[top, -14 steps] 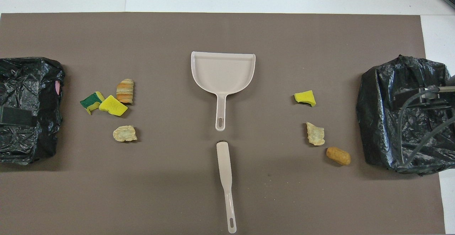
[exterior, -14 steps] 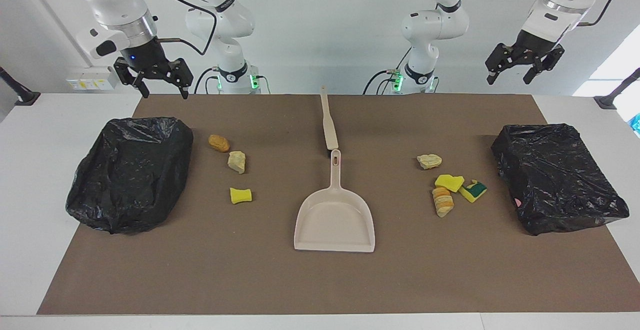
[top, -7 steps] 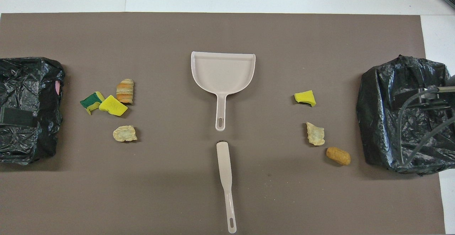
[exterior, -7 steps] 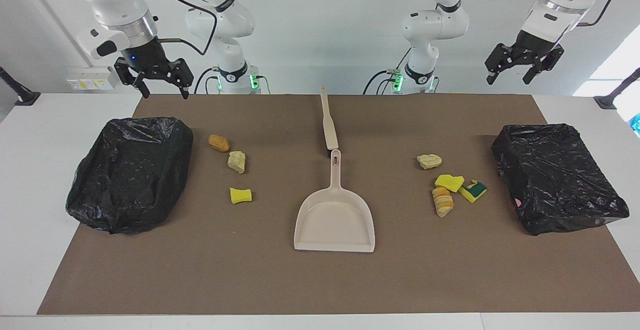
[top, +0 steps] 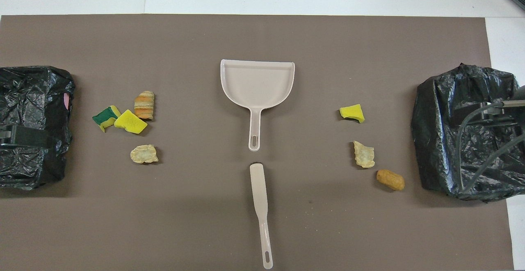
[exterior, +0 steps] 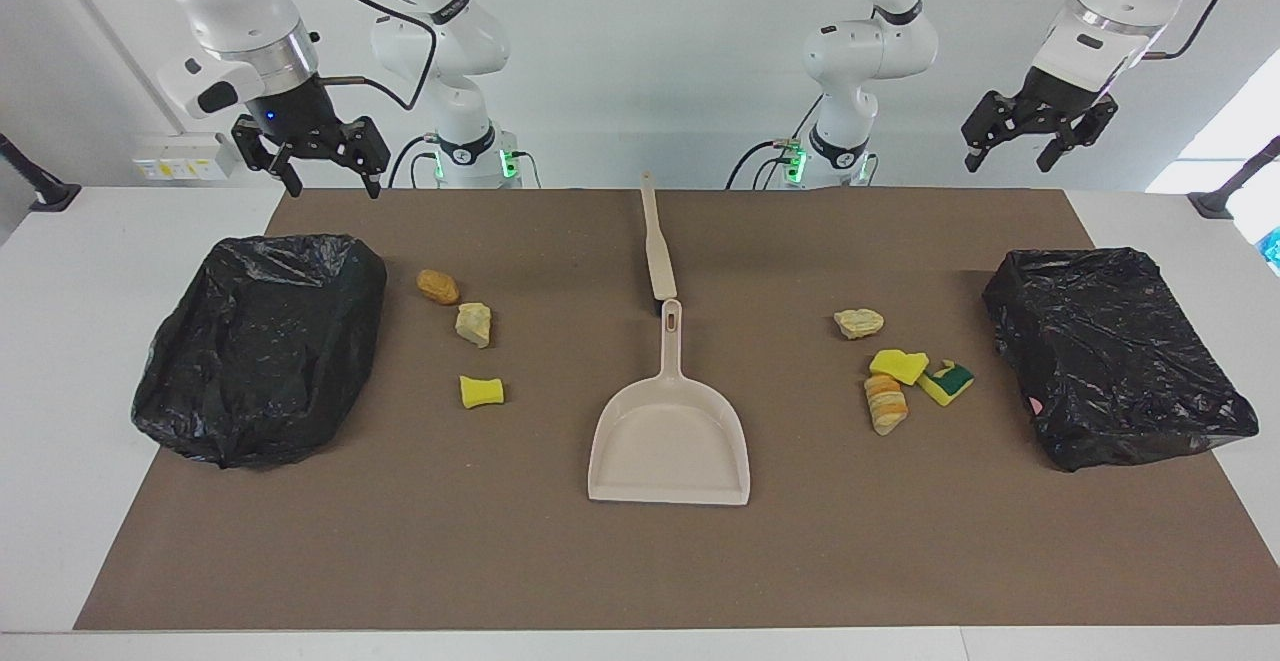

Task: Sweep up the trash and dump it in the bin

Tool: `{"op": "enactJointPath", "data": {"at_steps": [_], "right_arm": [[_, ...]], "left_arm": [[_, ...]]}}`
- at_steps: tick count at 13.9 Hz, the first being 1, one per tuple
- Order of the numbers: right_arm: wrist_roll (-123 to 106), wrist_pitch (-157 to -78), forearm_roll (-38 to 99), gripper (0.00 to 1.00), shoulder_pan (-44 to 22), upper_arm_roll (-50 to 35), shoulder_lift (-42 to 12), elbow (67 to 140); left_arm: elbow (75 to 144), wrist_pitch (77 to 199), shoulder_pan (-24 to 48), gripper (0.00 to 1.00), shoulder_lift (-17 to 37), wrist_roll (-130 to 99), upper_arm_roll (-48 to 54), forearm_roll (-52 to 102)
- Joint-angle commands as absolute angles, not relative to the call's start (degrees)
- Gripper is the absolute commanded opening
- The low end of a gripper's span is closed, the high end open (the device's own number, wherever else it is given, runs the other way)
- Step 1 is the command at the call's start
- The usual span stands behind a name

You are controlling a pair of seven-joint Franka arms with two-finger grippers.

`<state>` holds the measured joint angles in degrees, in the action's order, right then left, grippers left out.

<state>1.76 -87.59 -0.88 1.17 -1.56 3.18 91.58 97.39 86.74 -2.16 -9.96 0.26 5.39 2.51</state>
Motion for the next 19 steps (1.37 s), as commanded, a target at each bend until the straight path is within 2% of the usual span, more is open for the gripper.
{"op": "enactJointPath", "data": {"at_steps": [1, 6, 10, 16, 19], "right_arm": [[2.29, -86.75, 0.09, 1.0, 1.58, -1.85, 4.48, 92.9], [2.02, -86.31, 0.0, 1.0, 1.58, -2.2, 3.52, 92.55], [1.85, -86.48, 0.0, 1.0, 1.41, -3.59, 0.19, 92.11], [2.02, -88.93, 1.58, 1.0, 0.18, -7.11, -7.63, 88.42], [2.46, -90.87, 1.5, 1.0, -0.87, -9.05, -12.72, 85.88]], "left_arm": [[101.07, 89.56, 0.17, 1.0, -11.87, 0.18, 4.92, 3.34], [101.51, 89.3, 1.41, 1.0, -12.22, -3.16, 4.92, 3.34], [103.18, 89.82, 4.3, 1.0, -12.83, -4.21, 5.01, 3.34], [109.85, 93.86, 16.41, 1.0, -13.54, -15.98, 4.92, 3.34], [114.33, 101.31, 23.35, 1.0, -13.53, -24.58, 4.92, 3.34]]}}
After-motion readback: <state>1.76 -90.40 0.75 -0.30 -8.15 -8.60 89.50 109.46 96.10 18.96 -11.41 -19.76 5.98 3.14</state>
